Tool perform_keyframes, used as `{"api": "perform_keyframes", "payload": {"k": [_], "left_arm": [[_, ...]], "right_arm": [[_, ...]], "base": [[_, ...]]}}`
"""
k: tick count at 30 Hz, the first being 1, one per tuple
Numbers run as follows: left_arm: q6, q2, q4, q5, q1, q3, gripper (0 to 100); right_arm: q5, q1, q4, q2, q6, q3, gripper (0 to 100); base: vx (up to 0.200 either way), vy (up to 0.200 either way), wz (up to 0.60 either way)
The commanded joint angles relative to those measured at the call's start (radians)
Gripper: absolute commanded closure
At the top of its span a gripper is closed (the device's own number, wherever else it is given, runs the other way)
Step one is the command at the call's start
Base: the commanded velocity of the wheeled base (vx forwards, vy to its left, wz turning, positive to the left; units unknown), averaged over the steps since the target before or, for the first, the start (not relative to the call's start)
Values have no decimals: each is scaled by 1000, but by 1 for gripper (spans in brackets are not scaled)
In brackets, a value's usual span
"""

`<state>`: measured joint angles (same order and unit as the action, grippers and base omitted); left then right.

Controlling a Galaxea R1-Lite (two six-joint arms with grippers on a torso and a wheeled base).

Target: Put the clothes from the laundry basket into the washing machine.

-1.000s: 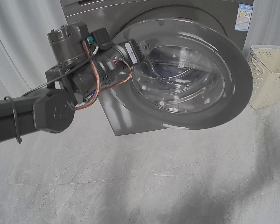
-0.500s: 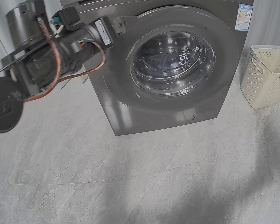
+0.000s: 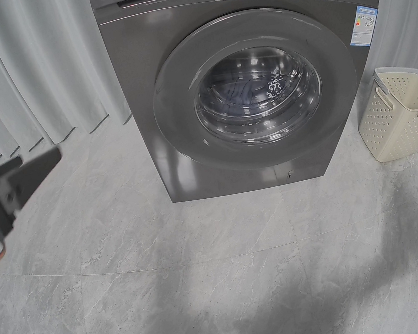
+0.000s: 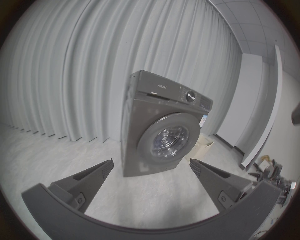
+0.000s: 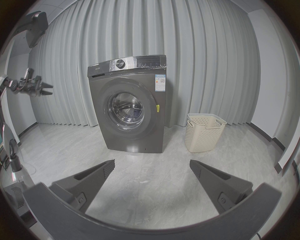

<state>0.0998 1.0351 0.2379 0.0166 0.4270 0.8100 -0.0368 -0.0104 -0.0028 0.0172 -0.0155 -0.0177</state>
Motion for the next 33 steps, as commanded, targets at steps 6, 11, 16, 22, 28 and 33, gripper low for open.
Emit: {"api": "perform_keyframes", "payload": {"k": [6, 11, 16, 22, 28, 33], "left_arm": [[-109, -1035, -265, 9, -429, -799, 0], [-112, -1035, -246, 8, -425, -807, 0], [-115, -1035, -244, -1, -429, -808, 0], [-120, -1034, -244, -14, -429, -808, 0], [-121, -1035, -242, -14, -429, -808, 0], [-126, -1035, -242, -14, -430, -808, 0]], "right_arm": [[0, 1, 0, 1, 0, 18, 0], [0, -2, -2, 1, 3, 18, 0], [-8, 0, -89, -10, 32, -59, 0], [-117, 18, -74, 282, 65, -194, 0], [-209, 79, -321, 787, 95, -271, 0], [-138, 213, -548, 1115, 212, -372, 0]], "base": [[0, 0, 0], [0, 0, 0], [0, 0, 0], [0, -200, 0], [0, -200, 0], [0, -200, 0]]}}
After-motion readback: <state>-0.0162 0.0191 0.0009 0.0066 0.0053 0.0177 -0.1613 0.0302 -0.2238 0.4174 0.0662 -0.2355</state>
